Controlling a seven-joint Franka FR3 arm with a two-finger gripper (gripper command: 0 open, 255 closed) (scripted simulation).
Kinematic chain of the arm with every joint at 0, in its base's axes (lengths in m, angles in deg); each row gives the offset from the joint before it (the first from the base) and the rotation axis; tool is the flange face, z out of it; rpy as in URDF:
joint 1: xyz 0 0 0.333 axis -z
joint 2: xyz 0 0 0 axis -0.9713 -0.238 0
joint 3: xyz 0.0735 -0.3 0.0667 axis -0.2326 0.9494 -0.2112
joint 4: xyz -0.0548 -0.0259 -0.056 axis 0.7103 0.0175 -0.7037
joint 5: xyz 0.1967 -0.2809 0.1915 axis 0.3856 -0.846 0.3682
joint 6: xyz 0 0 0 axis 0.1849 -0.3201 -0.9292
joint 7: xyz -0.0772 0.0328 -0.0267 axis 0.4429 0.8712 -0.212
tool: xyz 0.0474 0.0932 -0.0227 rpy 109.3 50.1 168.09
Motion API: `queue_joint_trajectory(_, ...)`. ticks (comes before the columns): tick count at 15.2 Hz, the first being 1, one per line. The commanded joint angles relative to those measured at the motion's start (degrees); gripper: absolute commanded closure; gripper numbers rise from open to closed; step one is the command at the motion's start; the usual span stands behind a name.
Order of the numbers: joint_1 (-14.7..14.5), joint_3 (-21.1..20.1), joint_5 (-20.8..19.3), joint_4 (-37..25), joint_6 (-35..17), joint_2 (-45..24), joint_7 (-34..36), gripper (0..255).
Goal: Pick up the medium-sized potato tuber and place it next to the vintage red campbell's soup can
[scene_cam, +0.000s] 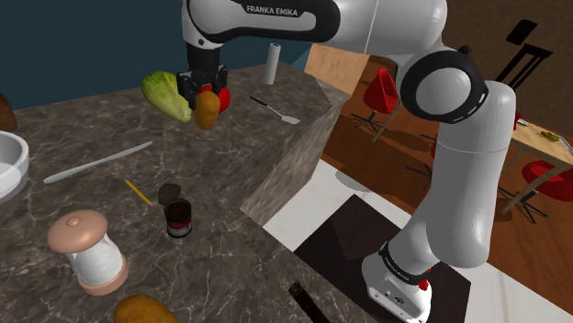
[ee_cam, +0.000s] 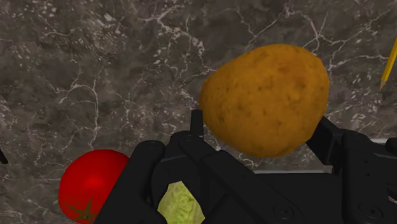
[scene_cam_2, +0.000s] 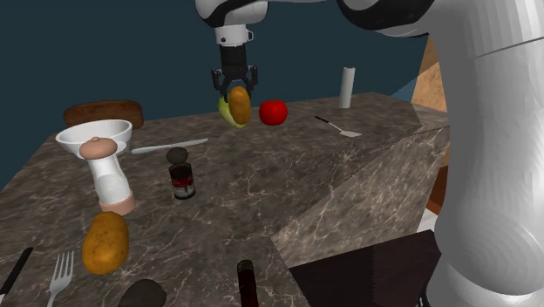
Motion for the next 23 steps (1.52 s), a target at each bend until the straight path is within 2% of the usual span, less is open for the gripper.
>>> queue_joint_trajectory(1, -0.1, 0.0, 0.0, -2.0, 1.9, -0.1, -0.1, 255)
queue_joint_trajectory(5, -0.4, 0.0, 0.0, -5.8, 5.2, -0.6, -0.4, 255)
queue_joint_trajectory(9, -1.7, -1.3, 0.8, 6.4, 1.3, 7.5, 3.1, 255)
queue_joint_trajectory(13, -3.3, -2.7, 1.6, 15.7, -1.2, 14.1, 6.7, 255)
queue_joint_trajectory(23, -8.2, -7.3, 4.2, 31.4, -4.1, 26.6, 16.2, 255)
